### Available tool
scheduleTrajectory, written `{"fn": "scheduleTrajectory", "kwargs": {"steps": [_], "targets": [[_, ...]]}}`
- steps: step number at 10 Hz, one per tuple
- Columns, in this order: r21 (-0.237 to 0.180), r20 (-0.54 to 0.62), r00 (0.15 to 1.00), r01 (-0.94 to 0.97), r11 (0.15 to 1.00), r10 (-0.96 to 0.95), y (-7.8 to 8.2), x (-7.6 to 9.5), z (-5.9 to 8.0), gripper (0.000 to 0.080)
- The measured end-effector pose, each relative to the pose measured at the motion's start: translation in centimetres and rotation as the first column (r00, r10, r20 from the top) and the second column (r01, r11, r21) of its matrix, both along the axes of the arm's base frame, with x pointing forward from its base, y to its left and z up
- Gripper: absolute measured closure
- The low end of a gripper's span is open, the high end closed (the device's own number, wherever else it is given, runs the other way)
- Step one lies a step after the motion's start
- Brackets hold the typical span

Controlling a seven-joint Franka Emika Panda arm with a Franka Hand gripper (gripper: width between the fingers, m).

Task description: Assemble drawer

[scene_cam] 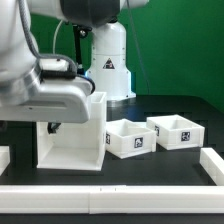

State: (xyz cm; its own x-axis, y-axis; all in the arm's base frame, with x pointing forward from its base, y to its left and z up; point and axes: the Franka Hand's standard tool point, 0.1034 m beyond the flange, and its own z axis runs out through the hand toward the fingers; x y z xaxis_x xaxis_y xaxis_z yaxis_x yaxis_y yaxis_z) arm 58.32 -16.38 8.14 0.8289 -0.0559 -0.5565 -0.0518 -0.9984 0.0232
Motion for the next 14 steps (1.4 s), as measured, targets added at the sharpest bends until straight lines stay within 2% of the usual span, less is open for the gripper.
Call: {"fn": "scheduleTrajectory", "kwargs": {"steps": [2, 3, 4, 5, 7, 9, 10, 12, 14], "targets": [[0.005, 0.097, 0.995, -0.015, 1.0, 0.014, 0.3, 0.4, 3.4, 0.015], [-0.004, 0.189, 0.982, -0.015, 1.0, 0.016, 0.2, 0.7, 4.7, 0.015], [0.011, 0.215, 0.977, 0.003, 1.0, -0.005, 0.5, -1.0, 6.0, 0.015], [0.039, 0.281, 0.958, 0.042, 0.998, -0.051, 0.9, -2.5, 6.5, 0.015], [0.04, 0.435, 0.897, 0.065, 0.997, -0.076, 1.5, -6.2, 6.1, 0.015], [-0.006, 0.614, 0.787, 0.08, 0.997, -0.059, 1.3, -7.8, 4.5, 0.015], [-0.01, 0.607, 0.793, 0.073, 0.997, -0.051, 1.3, -8.3, 3.7, 0.015], [-0.015, 0.603, 0.796, 0.068, 0.998, -0.045, 0.9, -7.8, 2.5, 0.015], [-0.012, 0.588, 0.807, 0.07, 0.997, -0.05, 1.5, -7.9, 1.5, 0.015]]}}
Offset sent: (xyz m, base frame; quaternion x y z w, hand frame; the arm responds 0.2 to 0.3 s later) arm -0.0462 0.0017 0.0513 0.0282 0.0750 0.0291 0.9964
